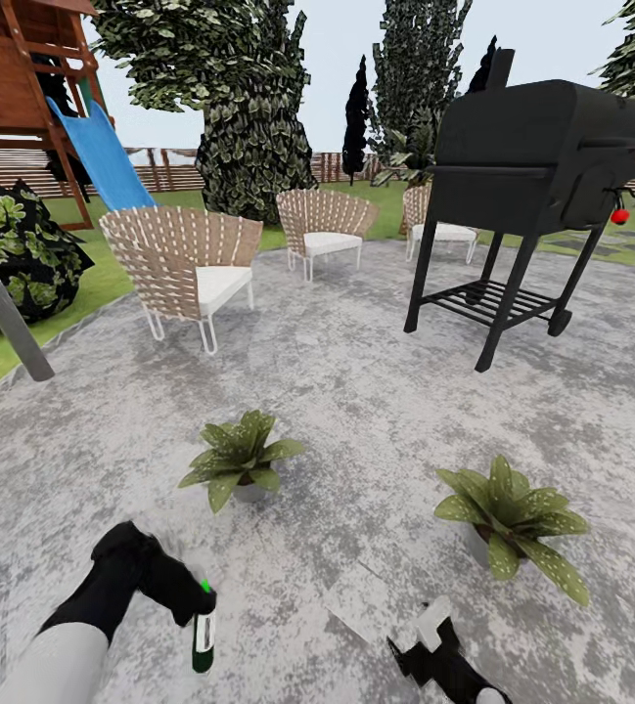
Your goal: Pick up the pesticide atomizer in the garden and spray insectifuge to fully cover both potted plants in the garden.
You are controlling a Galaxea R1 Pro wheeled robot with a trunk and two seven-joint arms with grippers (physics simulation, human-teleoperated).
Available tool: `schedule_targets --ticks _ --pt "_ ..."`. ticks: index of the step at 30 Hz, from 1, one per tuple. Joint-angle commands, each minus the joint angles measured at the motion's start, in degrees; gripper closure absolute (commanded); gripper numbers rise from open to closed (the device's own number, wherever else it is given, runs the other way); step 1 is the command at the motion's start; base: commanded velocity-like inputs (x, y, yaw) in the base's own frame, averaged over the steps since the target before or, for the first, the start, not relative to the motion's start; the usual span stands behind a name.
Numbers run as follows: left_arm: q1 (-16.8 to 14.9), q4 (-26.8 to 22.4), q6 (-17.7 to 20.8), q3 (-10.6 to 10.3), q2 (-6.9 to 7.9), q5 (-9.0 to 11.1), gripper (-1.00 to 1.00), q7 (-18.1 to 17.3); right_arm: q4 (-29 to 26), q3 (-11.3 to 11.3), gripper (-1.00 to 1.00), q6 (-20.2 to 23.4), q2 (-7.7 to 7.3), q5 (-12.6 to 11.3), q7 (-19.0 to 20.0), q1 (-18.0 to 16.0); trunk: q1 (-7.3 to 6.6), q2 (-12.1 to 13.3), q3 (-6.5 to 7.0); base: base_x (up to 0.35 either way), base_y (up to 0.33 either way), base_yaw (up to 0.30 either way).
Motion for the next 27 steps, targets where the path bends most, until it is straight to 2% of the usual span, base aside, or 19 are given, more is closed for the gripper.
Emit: schedule_targets --ticks 1,2,4,6,8,10,11,12,13,14,15,16,18,21,23,25,27 --pt "0.7 1.8 -7.1 4.0 -0.04 1.0 1.0 2.9 -2.2 -0.2 -1.0 -0.1 -0.22 2.5 3.1 0.0 -0.01 0.0 -0.05 0.0 0.0 0.0" --pt "1.2 4.3 -14.3 6.7 -0.02 1.7 1.0 5.9 -4.1 -0.2 -1.0 -0.1 -0.32 5.0 6.3 -0.1 -0.01 0.0 -0.05 0.0 0.0 0.0" --pt "1.6 8.7 -23.8 8.9 0.03 2.1 1.0 9.1 -5.9 -0.3 -1.0 0.0 -0.45 9.9 13.4 -0.8 -0.01 0.0 -0.05 0.0 0.0 0.0" --pt "1.8 10.9 -27.7 9.0 0.01 2.0 1.0 9.7 -6.4 -0.3 -1.0 0.0 -0.8 13.3 21.1 -3.1 -0.01 0.0 -0.05 0.0 0.0 0.0" --pt "1.8 11.6 -30.2 8.7 -0.12 1.7 1.0 9.8 -6.8 -0.3 -1.0 0.0 -1.35 14.5 29.7 -5.2 -0.01 0.0 -0.05 0.0 0.0 0.0" --pt "1.7 11.8 -33.6 8.6 -0.07 1.5 1.0 9.7 -9.1 -0.3 -1.0 0.0 -1.88 14.9 36.7 -6.4 -0.01 0.0 -0.05 0.0 0.0 0.0" --pt "1.7 11.8 -34.0 8.2 -0.17 1.3 1.0 9.6 -10.0 -0.3 -1.0 0.0 -1.9 14.9 37.7 -6.6 -0.01 0.0 -0.05 0.0 0.0 0.0" --pt "1.7 11.8 -34.2 6.6 -0.26 0.7 1.0 9.4 -10.5 -0.3 -1.0 0.0 -1.82 14.9 38.2 -6.6 -0.01 0.0 -0.05 0.0 0.0 0.0" --pt "1.7 11.8 -34.2 4.4 -0.3 -0.1 1.0 9.4 -10.7 -0.3 -1.0 0.0 -1.65 14.9 38.4 -6.7 -0.01 0.0 -0.05 0.0 0.0 0.0" --pt "1.7 11.9 -34.0 0.7 -0.34 -1.1 1.0 9.4 -10.9 -0.3 -1.0 0.1 -1.31 14.9 38.5 -6.7 -0.01 0.0 -0.05 0.0 0.0 0.0" --pt "1.7 11.9 -33.8 -1.9 -0.42 -1.6 1.0 9.4 -10.9 -0.2 1.0 0.0 -0.99 14.8 38.7 -6.7 -0.01 0.0 -0.05 0.0 0.0 0.0" --pt "1.7 11.9 -33.7 -3.5 -0.64 -1.9 1.0 9.4 -11.0 -0.2 1.0 0.0 -0.8 14.8 38.7 -6.7 -0.01 0.0 -0.05 0.0 0.0 0.0" --pt "1.7 11.9 -33.7 -4.7 -1.0 -2.3 1.0 9.5 -11.1 -0.1 1.0 -0.1 -0.19 14.7 40.2 -6.7 -0.01 0.0 -0.05 0.0 0.0 0.0" --pt "1.8 12.0 -33.6 -5.8 -2.43 -2.9 1.0 9.9 -13.4 -0.2 1.0 -0.1 2.01 14.6 47.2 -6.7 -0.01 0.0 -0.05 0.0 0.0 0.0" --pt "1.8 12.1 -33.5 -6.6 -3.6 -3.3 1.0 10.0 -14.2 -0.1 1.0 -0.1 4.18 14.6 48.5 -6.7 -0.01 0.0 -0.05 0.0 0.0 0.0" --pt "1.8 12.0 -33.6 -6.9 -4.61 -3.9 1.0 10.1 -14.4 -0.1 1.0 -0.1 5.6 14.6 48.7 -6.7 -0.01 0.0 -0.05 0.0 0.0 0.0" --pt "1.8 11.9 -33.5 -8.1 -5.39 -4.8 1.0 10.2 -14.4 -0.1 1.0 -0.1 6.98 14.6 48.9 -6.7 -0.01 0.0 -0.05 0.0 0.0 0.0"
